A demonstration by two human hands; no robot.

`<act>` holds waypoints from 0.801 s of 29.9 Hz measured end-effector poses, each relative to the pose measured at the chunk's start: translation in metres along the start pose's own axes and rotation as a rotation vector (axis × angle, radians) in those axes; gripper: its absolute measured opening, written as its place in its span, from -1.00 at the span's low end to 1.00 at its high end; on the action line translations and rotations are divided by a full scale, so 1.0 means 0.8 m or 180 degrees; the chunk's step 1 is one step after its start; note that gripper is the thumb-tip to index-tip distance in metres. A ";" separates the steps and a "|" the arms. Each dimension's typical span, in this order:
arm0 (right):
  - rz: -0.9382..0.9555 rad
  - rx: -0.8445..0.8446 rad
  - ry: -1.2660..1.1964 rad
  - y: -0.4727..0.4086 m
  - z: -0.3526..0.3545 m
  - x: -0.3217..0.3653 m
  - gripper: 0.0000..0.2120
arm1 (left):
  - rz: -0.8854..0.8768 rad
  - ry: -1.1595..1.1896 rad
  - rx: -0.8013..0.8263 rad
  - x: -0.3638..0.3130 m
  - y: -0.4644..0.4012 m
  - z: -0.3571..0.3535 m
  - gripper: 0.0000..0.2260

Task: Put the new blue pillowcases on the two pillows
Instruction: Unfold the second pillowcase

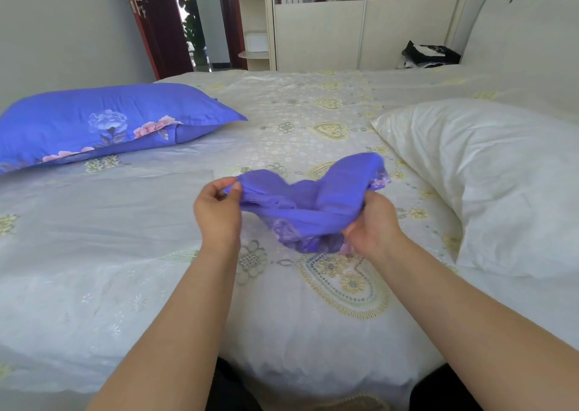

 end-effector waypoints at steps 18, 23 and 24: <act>0.1496 -0.2118 0.4214 0.002 0.114 0.139 -0.87 | 0.0186 -0.0723 -0.0294 0.021 -0.037 0.061 -0.64; 0.2871 -0.2959 0.4709 0.048 0.094 0.148 -0.76 | 0.0258 0.0863 0.0729 -0.032 -0.004 0.027 -0.76; 0.2740 -0.2661 0.4625 0.052 0.081 0.142 -0.73 | 0.0147 0.0934 0.1261 -0.045 0.013 0.014 -0.78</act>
Point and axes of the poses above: each hand's wrist, its own y-axis away from the middle knuckle, its own z-axis out of the back of the hand, x = y × z, the point moved 4 cm from there along -y, towards the middle knuckle, and after that the axes turned 14 degrees about -z, right-handed, at the moved point
